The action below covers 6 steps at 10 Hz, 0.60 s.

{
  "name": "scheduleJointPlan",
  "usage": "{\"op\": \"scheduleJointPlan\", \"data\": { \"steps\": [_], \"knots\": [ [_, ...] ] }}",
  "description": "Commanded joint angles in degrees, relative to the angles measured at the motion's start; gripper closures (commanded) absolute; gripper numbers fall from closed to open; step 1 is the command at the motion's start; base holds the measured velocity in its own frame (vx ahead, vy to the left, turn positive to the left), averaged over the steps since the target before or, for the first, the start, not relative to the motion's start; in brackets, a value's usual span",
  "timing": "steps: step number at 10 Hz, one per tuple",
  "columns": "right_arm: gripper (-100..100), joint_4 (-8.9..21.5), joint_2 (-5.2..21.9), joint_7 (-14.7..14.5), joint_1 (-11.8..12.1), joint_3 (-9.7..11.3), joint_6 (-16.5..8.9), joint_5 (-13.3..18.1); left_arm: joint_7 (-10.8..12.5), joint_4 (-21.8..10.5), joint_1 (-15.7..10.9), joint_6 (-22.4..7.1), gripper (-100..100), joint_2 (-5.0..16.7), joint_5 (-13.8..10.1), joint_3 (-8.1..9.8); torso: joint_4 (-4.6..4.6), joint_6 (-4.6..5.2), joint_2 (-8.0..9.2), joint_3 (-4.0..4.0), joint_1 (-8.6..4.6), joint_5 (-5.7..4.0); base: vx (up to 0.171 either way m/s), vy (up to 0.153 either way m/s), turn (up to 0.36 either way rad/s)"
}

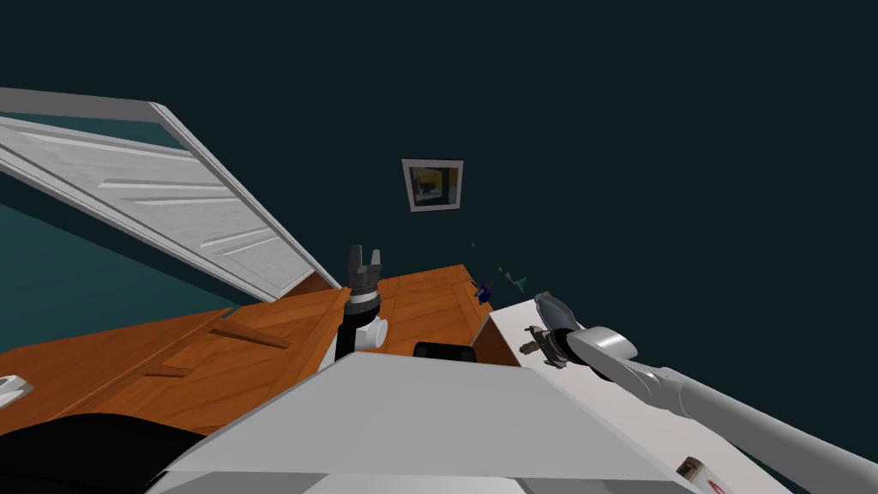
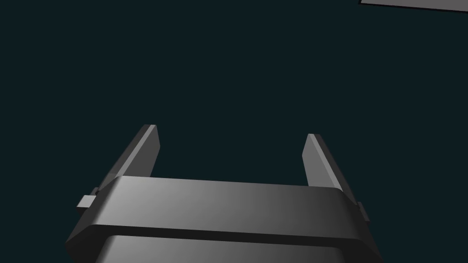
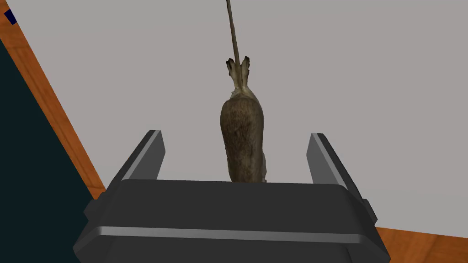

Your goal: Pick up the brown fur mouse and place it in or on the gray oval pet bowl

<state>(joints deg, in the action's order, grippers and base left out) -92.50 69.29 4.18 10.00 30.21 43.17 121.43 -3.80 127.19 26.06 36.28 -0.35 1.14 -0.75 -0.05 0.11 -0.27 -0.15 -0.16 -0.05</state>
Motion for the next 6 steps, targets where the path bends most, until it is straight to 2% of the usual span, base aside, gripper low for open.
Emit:
{"op": "scheduleJointPlan", "data": {
  "steps": [1,2,3,6],
  "knots": [
    [-100,0.0,0.0,0.0,0.0,0.0,0.0,0.0,0.0,0.0,0.0,0.0,0,0.0,0.0,0.00,0.00,0.00,0.00,0.00,0.00,0.00,0.018,-0.021,0.027],
    [0,0.2,0.1,-0.2,0.0,0.1,0.0,0.1,0.0,0.0,0.0,0.0,0,0.0,0.0,0.00,0.01,0.02,0.07,0.04,0.09,0.01,0.000,0.000,0.000],
    [-100,2.2,-0.6,-1.1,0.5,0.1,-1.4,-0.5,0.0,0.0,0.0,0.0,0,0.0,0.0,0.00,0.03,0.02,0.12,0.07,0.16,0.03,-0.007,0.009,0.143],
    [-100,5.6,-1.8,-2.6,1.5,0.1,-3.8,-1.5,0.0,0.0,0.0,0.0,0,0.0,0.0,-0.01,0.05,0.01,0.22,0.12,0.25,0.05,-0.016,0.013,0.123]
  ]
}}
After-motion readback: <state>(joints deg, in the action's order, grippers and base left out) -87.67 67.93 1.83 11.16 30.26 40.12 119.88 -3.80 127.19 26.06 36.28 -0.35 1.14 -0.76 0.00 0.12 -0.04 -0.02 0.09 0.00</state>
